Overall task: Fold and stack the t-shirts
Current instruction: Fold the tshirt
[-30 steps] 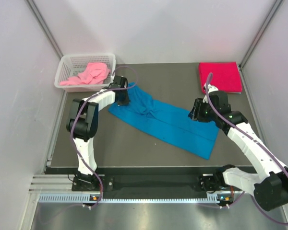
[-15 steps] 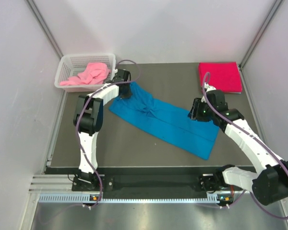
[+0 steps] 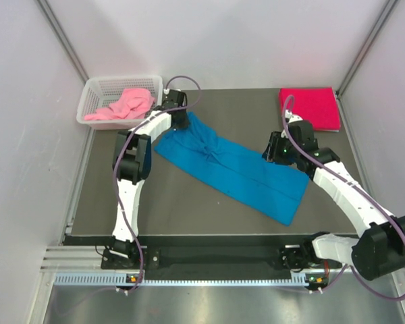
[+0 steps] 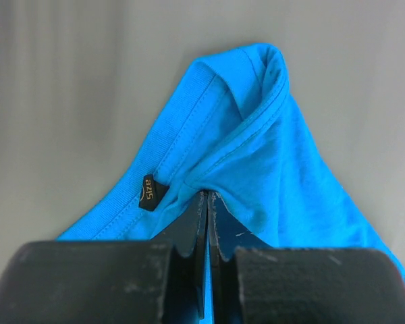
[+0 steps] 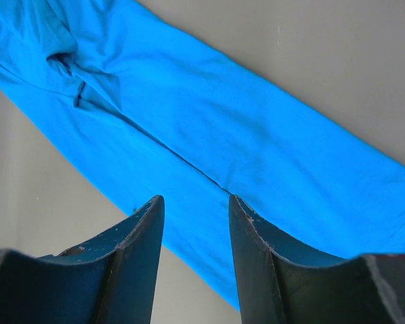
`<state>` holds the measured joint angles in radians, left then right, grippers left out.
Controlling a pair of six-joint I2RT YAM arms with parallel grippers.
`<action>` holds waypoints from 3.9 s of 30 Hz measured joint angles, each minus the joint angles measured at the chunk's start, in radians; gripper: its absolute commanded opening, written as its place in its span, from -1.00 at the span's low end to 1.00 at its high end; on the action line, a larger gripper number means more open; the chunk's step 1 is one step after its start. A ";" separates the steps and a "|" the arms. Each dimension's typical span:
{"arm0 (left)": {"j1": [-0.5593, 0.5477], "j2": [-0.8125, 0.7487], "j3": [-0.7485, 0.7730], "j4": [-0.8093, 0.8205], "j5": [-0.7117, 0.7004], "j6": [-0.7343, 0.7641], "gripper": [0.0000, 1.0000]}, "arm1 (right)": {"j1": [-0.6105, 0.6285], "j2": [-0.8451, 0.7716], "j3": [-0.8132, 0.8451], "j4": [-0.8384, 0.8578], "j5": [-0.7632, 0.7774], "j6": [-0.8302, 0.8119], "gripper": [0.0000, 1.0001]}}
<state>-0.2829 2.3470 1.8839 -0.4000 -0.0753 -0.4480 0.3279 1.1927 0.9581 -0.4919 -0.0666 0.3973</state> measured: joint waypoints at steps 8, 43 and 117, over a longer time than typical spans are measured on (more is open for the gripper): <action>0.011 0.060 0.083 0.018 0.083 -0.048 -0.94 | 0.000 0.013 0.022 0.019 0.014 0.008 -0.11; 0.022 -0.499 -0.178 -0.023 0.008 -0.048 -0.60 | -0.003 -0.148 0.259 -0.144 0.034 -0.028 0.04; -0.018 -0.451 -0.552 0.241 0.145 -0.267 -0.24 | -0.016 -0.035 0.168 -0.032 -0.067 -0.011 0.05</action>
<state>-0.3008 1.8957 1.3323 -0.1589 0.0700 -0.7147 0.3115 1.1580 1.1263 -0.5243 -0.1337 0.3866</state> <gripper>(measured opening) 0.376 0.524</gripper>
